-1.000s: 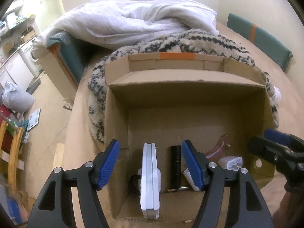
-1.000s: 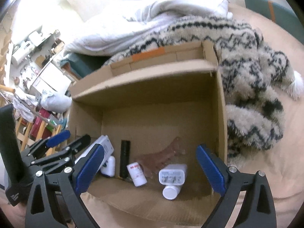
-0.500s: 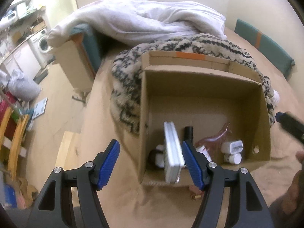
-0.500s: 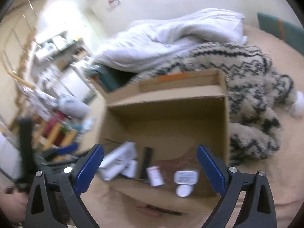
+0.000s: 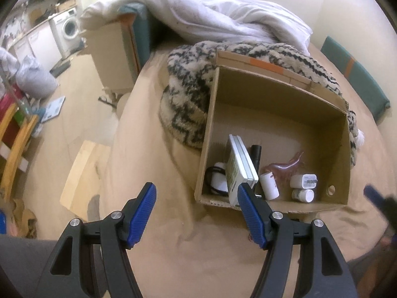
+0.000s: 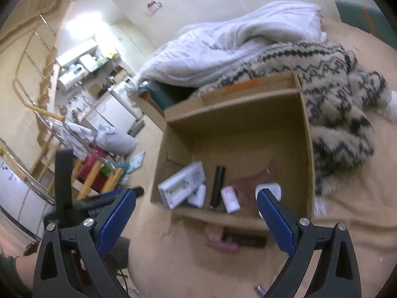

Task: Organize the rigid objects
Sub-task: 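Move the right gripper to the gold-tipped battery on the sheet and grasp it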

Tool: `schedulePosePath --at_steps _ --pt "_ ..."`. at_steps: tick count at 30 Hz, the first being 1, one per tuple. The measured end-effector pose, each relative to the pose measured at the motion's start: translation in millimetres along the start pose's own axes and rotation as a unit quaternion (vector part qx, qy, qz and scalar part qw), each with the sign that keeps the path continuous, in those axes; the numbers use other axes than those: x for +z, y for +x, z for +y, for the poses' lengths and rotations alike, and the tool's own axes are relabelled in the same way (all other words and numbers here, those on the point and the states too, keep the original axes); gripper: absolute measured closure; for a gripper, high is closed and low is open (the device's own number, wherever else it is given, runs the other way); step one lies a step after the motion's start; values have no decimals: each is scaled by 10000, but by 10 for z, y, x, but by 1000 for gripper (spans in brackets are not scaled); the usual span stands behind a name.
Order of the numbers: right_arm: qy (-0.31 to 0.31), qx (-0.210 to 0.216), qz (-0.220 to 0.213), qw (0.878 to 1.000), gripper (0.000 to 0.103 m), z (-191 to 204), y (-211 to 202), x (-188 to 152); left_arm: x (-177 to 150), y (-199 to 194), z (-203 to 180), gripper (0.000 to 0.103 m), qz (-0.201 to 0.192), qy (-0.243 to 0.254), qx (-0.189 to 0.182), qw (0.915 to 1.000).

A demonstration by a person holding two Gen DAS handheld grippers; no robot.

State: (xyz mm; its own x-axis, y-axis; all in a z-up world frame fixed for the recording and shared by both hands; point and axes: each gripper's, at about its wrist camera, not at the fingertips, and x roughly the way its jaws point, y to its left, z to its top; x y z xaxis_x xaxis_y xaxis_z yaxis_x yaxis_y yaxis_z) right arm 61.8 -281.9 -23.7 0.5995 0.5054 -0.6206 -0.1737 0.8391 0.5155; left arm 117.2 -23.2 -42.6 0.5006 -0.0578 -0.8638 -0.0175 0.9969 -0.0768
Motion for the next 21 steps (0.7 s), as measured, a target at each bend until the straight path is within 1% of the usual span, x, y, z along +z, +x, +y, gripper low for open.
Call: schedulePosePath --at_steps 4,6,7,9,11,16,18,19,21 --pt "259 -294 173 9991 0 -17 11 -173 -14 17 16 38 130 -98 -38 9999" --pt "541 -700 362 9954 0 -89 70 -268 -11 37 11 38 198 -137 -59 9997" --pt "754 -945 495 9914 0 -141 108 -344 -14 44 11 38 237 -160 -82 9996" --pt "1219 -1242 661 9825 0 -247 163 -508 -17 49 20 38 292 -228 -133 9992" --pt "1514 -1791 965 9673 0 -324 256 -675 -13 44 35 38 314 -290 -182 9989" --pt "2065 -2284 1142 9445 0 -437 349 -954 -5 43 75 38 345 -429 -205 9983" --pt "2196 -2652 1161 9317 0 -440 349 -1055 -14 44 85 38 360 -438 -202 9982" --pt "2261 -2745 1154 9275 0 -444 348 -1101 -21 43 80 38 362 -415 -187 9983" --pt "2374 -2782 1090 9243 0 -452 332 -1177 -28 44 65 38 370 -380 -177 9984"
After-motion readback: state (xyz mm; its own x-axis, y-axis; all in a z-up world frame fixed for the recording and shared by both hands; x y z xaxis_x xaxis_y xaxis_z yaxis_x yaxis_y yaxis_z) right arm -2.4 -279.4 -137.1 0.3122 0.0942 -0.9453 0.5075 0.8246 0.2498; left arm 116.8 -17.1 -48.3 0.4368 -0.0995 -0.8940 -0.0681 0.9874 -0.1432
